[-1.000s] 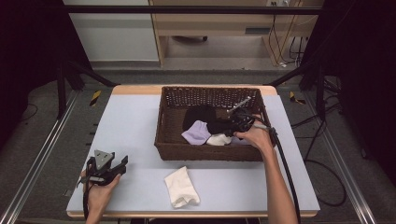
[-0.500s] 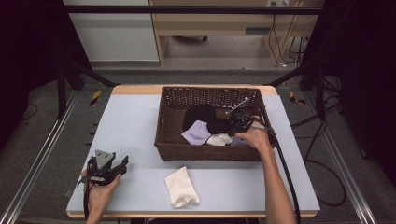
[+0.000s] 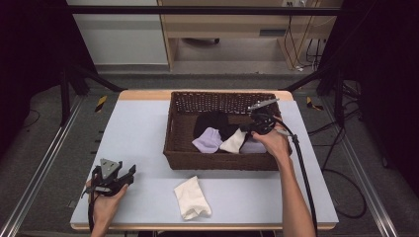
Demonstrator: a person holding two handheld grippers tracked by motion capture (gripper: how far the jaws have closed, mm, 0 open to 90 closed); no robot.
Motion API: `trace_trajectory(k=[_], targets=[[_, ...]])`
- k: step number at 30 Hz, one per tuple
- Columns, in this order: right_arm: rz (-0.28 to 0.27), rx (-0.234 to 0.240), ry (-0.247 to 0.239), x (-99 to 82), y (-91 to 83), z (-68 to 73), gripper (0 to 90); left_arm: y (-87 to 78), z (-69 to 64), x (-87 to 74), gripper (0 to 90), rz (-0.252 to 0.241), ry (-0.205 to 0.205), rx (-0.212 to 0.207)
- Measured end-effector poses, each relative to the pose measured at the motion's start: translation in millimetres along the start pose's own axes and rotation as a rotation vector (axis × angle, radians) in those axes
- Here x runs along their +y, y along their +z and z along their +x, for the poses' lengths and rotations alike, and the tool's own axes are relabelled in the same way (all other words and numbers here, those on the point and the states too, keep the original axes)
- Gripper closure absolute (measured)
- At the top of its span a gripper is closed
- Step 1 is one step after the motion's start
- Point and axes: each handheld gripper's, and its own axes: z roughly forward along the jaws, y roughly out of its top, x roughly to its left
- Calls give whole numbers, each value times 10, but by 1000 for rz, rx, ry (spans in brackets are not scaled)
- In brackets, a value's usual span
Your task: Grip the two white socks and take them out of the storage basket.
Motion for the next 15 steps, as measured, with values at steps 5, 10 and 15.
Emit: trace_trajectory(k=[5,10,15], targets=[[-114,-19,-8,40,-152,17,877,-4,1,2,456,-3,-3,-1],[-273,7,19,106,-427,42,878,-5,-2,3,457,-7,-7,-7],[-355,7,11,135,-615,110,878,-4,-8,4,456,-8,-9,-17]])
